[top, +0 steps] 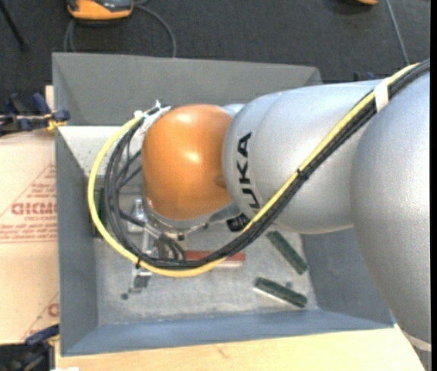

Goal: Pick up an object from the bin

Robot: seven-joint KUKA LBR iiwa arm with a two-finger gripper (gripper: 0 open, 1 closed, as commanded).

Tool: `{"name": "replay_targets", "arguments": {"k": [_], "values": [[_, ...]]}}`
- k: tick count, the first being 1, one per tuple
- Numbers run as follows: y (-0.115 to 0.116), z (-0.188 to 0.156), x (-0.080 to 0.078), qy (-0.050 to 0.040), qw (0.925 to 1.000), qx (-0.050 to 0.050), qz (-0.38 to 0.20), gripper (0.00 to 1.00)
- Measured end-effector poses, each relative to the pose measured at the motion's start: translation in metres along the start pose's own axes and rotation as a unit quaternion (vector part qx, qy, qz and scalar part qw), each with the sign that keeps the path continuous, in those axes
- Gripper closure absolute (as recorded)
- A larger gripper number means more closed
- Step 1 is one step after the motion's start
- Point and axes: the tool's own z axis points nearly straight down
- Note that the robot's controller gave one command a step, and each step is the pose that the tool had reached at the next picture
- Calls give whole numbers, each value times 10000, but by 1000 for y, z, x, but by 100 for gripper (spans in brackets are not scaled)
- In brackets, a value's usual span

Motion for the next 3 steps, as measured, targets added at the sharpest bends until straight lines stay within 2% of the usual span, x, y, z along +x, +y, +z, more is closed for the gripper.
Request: {"name": "replay_targets", "arguments": {"k": [1,2,3], "values": [[-38,50,-37,-21,9981,2,-619,0],[-101,53,-56,-6,10000,3,-6,0],[-120,63,-55,-2,9913,13,-1317,0]]}}
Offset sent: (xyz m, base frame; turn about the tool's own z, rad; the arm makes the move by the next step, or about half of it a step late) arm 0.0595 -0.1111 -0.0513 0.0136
